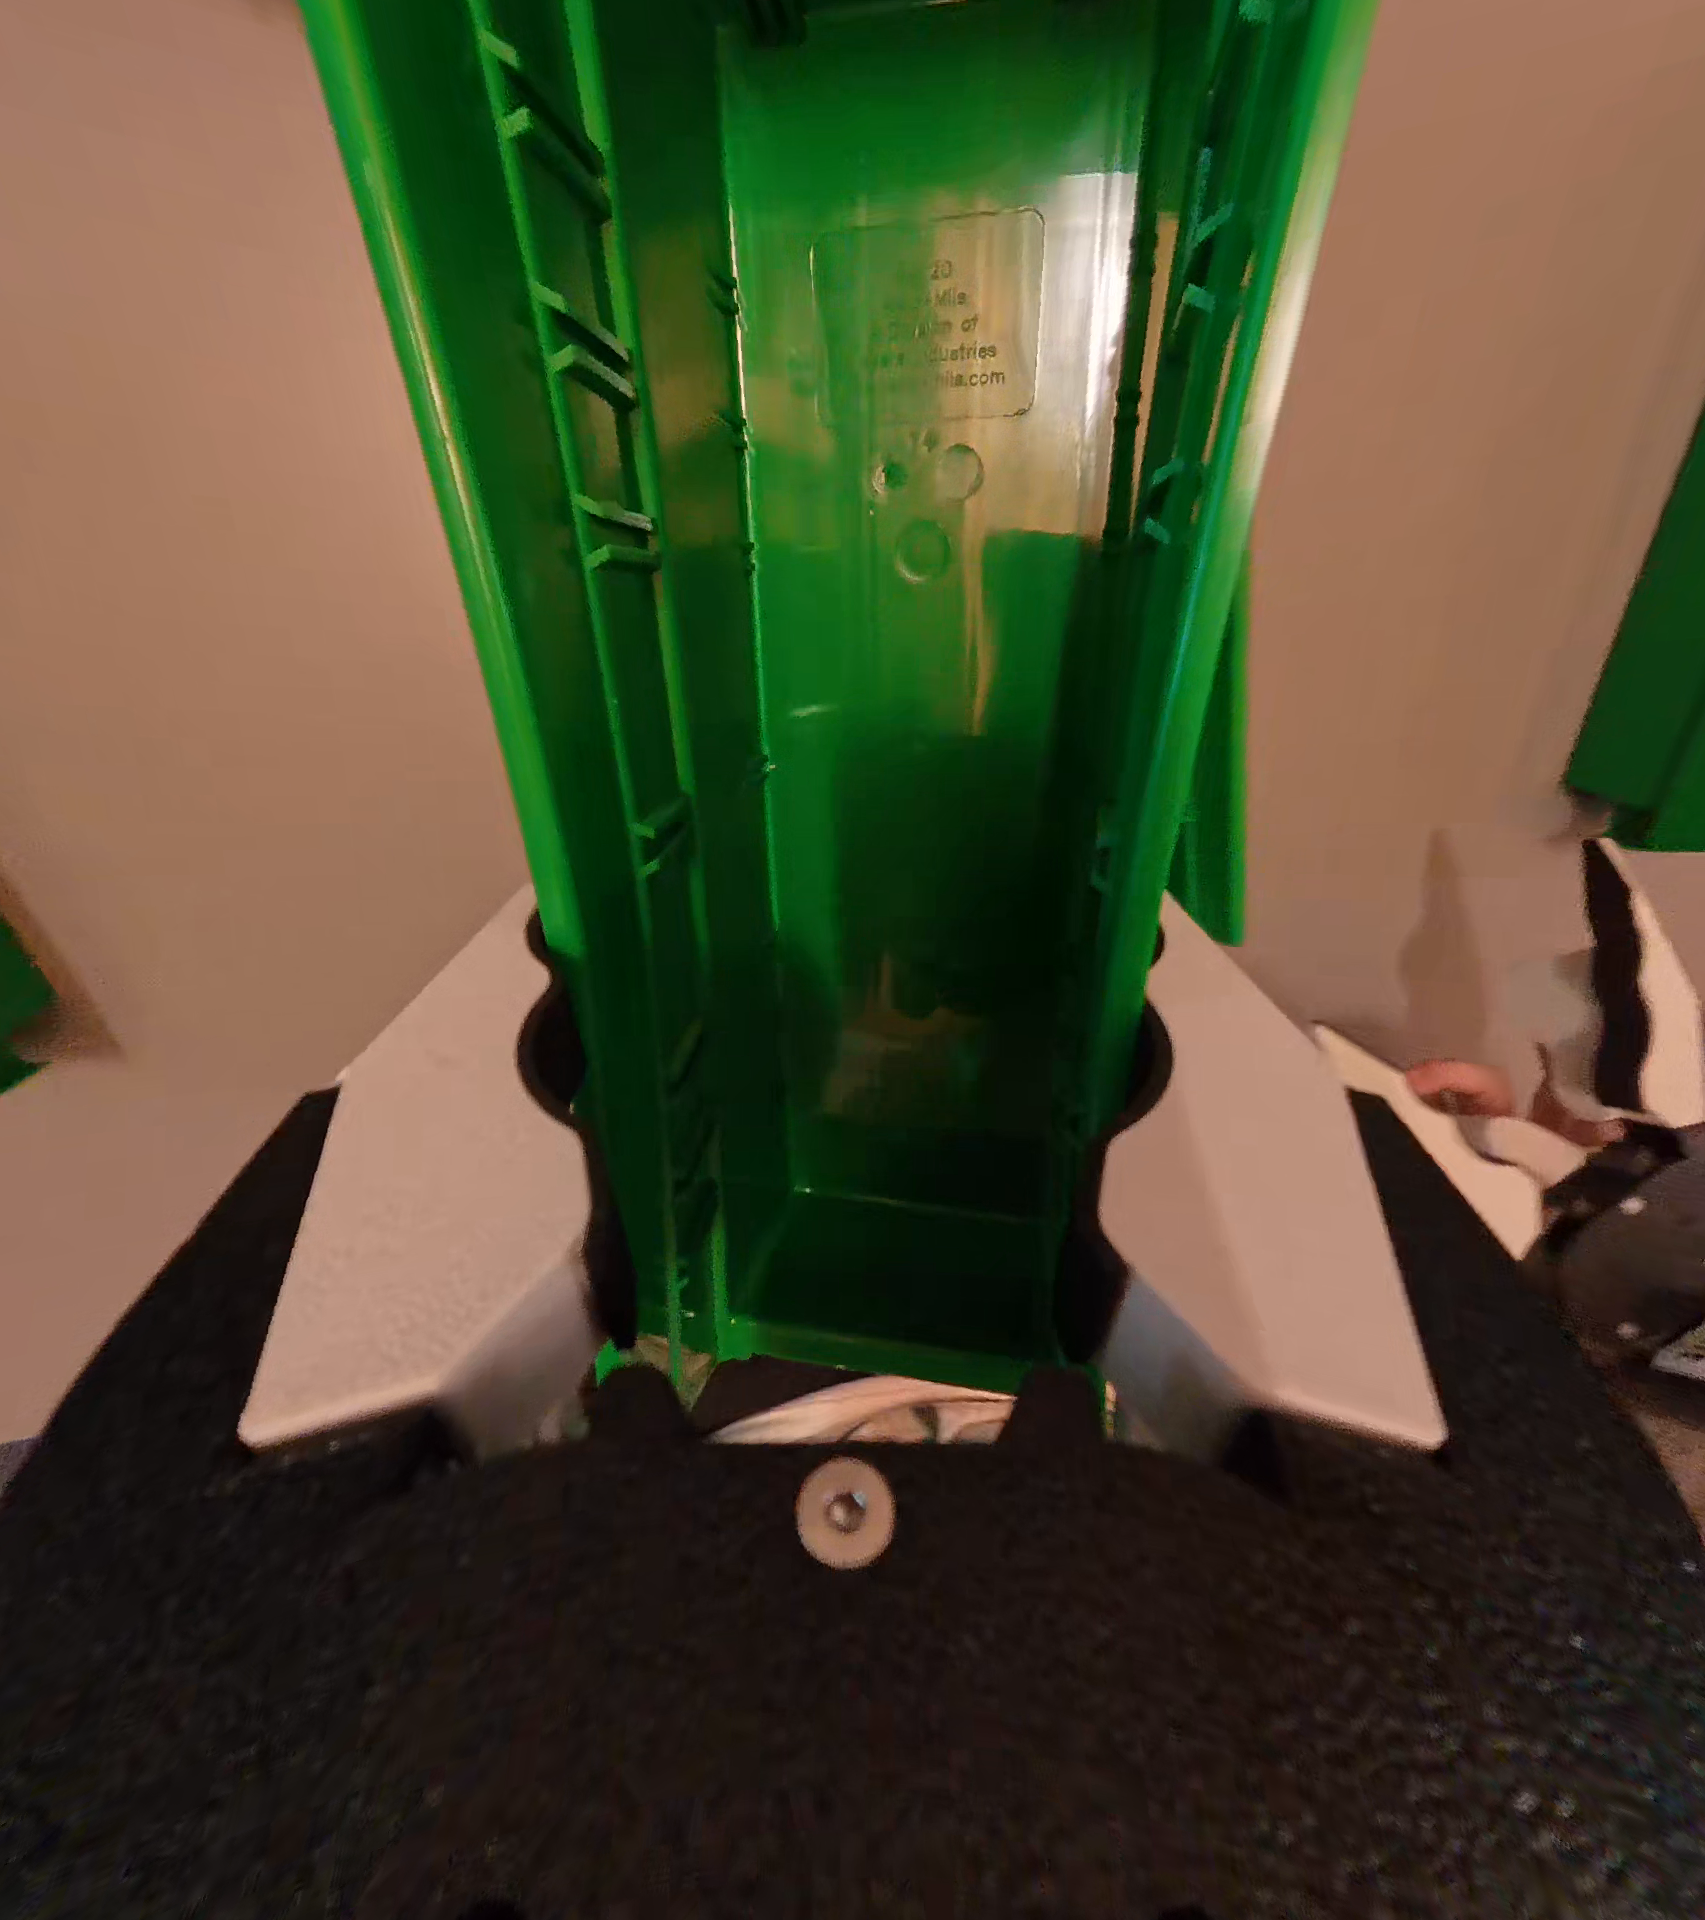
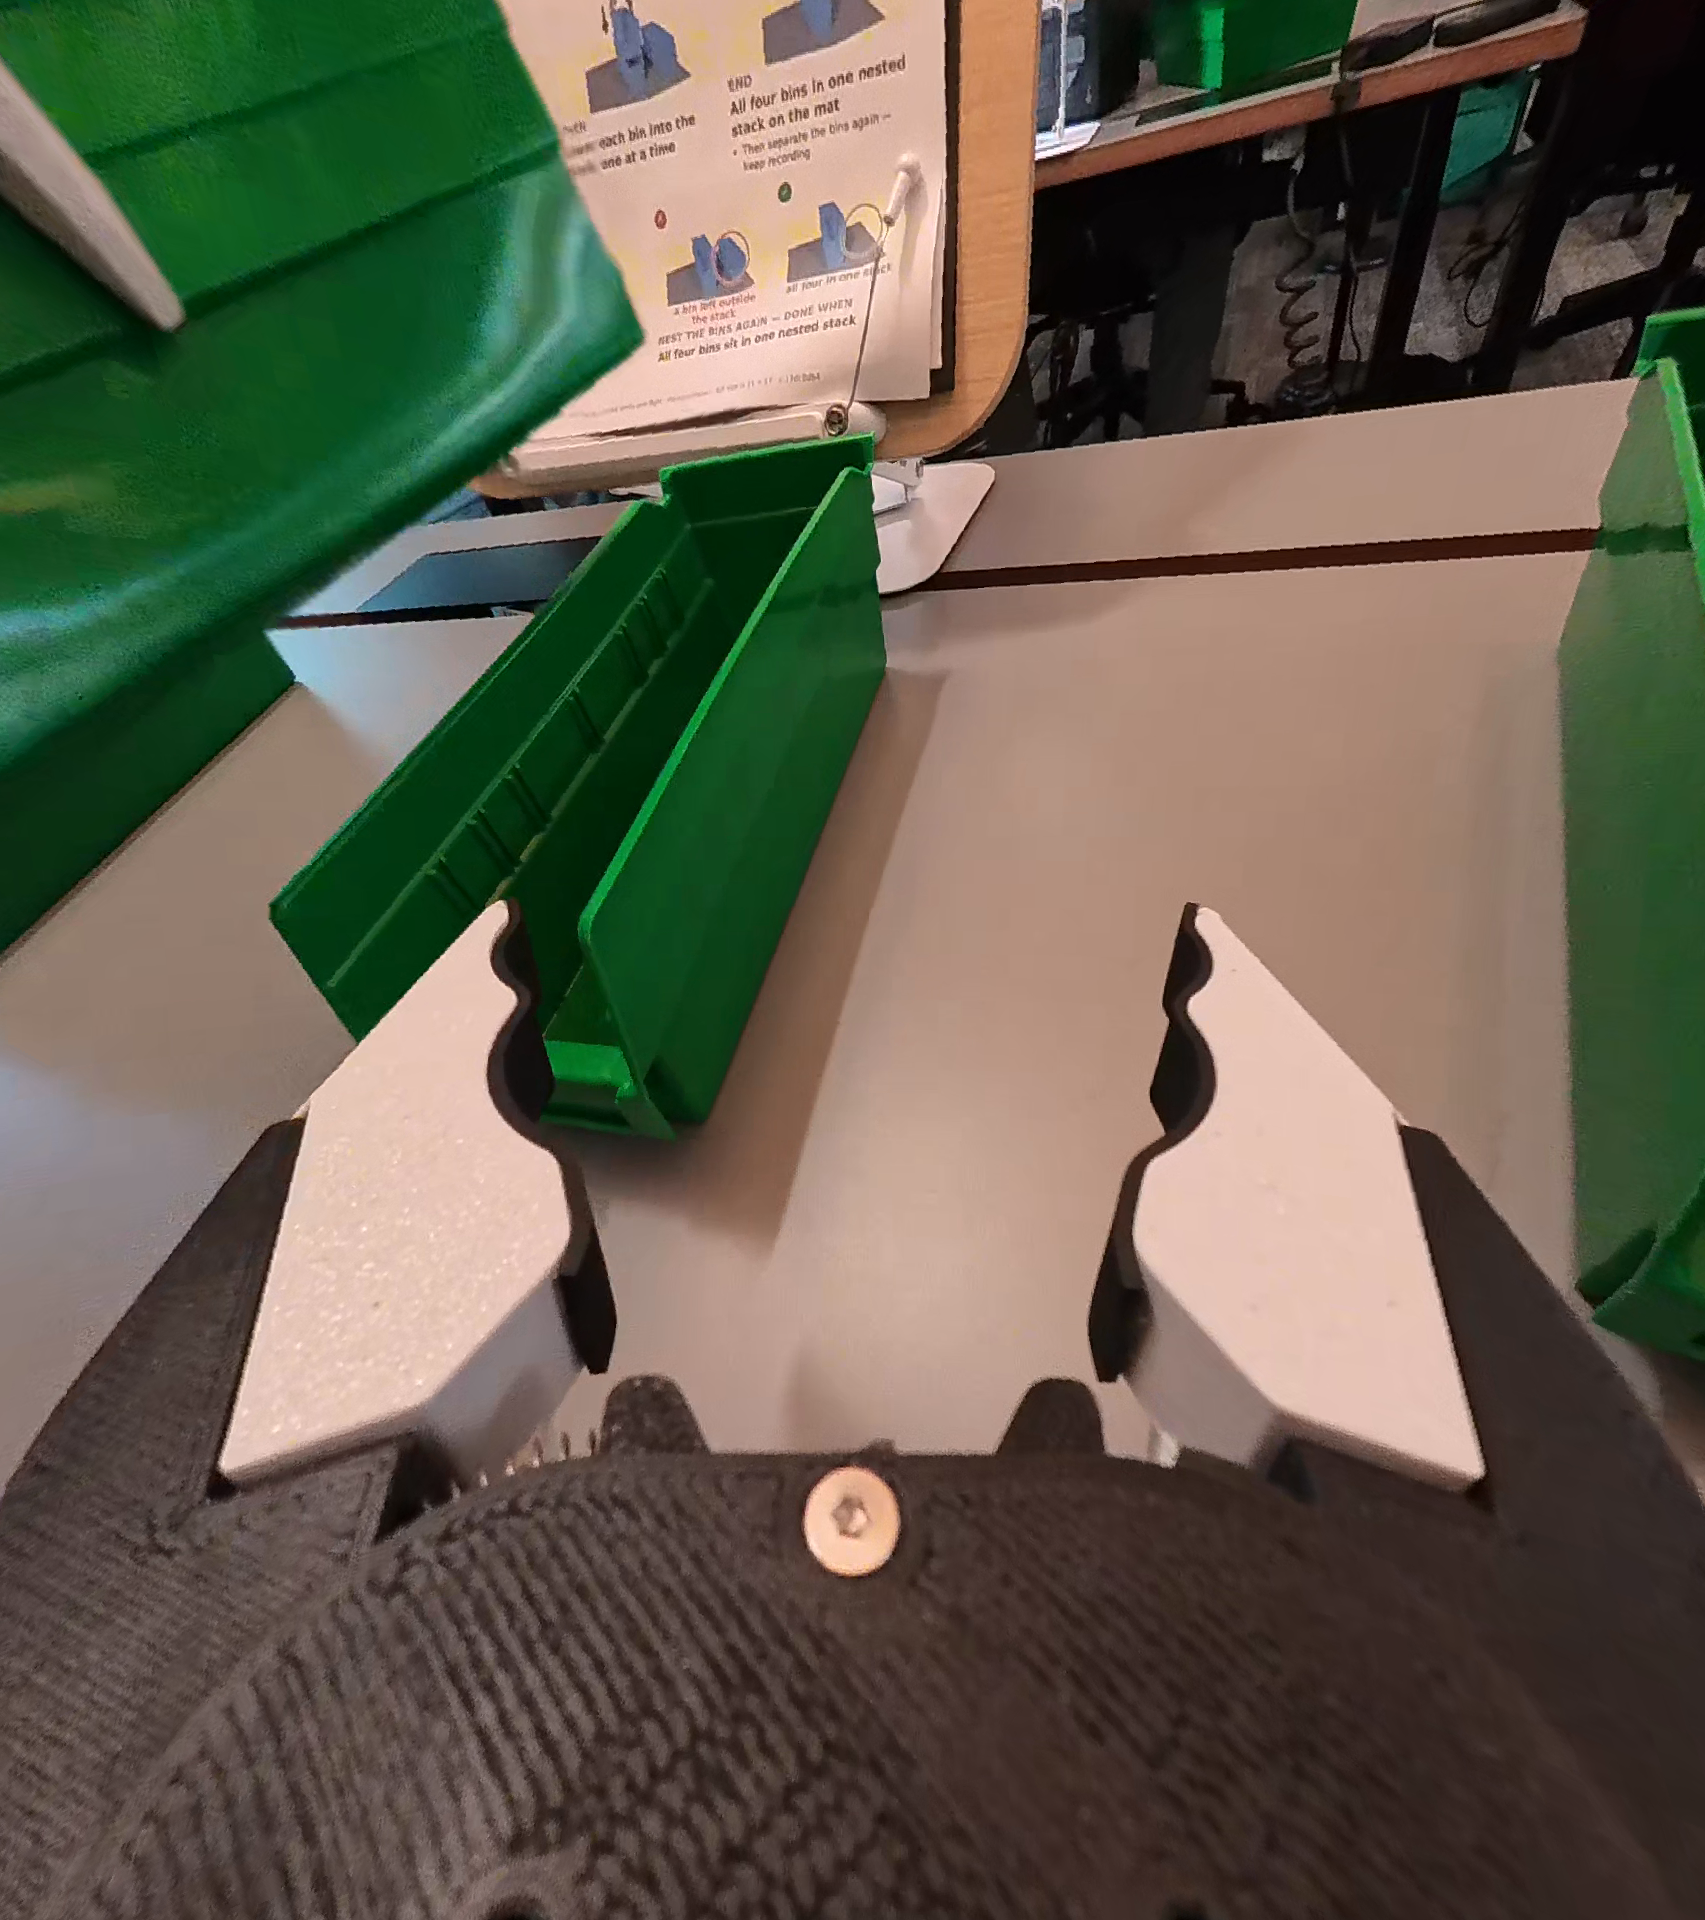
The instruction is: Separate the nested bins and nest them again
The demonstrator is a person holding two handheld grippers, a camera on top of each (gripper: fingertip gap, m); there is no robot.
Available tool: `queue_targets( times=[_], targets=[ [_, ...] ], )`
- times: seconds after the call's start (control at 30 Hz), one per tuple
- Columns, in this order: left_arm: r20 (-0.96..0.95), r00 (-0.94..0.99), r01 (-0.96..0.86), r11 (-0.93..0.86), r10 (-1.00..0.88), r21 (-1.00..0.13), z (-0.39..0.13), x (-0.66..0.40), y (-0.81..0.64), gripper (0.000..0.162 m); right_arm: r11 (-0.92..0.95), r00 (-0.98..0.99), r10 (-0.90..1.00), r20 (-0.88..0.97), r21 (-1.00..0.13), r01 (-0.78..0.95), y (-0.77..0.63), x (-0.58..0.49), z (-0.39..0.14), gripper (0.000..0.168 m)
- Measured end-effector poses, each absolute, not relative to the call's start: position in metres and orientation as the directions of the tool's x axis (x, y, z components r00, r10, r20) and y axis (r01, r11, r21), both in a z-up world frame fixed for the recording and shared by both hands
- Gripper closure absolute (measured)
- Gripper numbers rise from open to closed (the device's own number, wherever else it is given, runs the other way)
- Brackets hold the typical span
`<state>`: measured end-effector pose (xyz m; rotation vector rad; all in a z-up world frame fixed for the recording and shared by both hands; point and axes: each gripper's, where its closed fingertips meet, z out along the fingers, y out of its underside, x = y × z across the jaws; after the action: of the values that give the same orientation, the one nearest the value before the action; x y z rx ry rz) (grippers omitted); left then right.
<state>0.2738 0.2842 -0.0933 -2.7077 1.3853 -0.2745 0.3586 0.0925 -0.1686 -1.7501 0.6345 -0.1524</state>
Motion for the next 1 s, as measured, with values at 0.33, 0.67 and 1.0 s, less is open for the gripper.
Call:
queue_targets(
  times=[0.33, 0.67, 1.0],
  targets=[
    [0.060, 0.656, -0.738, -0.656, -0.752, -0.157, -0.112, 0.322, 0.246, 0.060, -0.083, 0.820, -0.526, -0.226, -0.946, -0.314, 0.064, 0.375, -0.148, 0.052],
    [-0.006, 0.696, -0.708, -0.685, -0.718, -0.174, -0.142, 0.339, 0.252, 0.060, -0.028, 0.810, -0.517, -0.279, -0.940, -0.341, 0.052, 0.382, -0.141, 0.054],
    [-0.068, 0.690, -0.717, -0.666, -0.721, -0.208, -0.170, 0.347, 0.261, 0.060, -0.036, 0.816, -0.501, -0.288, -0.935, -0.352, 0.055, 0.380, -0.143, 0.055]
  ],
)
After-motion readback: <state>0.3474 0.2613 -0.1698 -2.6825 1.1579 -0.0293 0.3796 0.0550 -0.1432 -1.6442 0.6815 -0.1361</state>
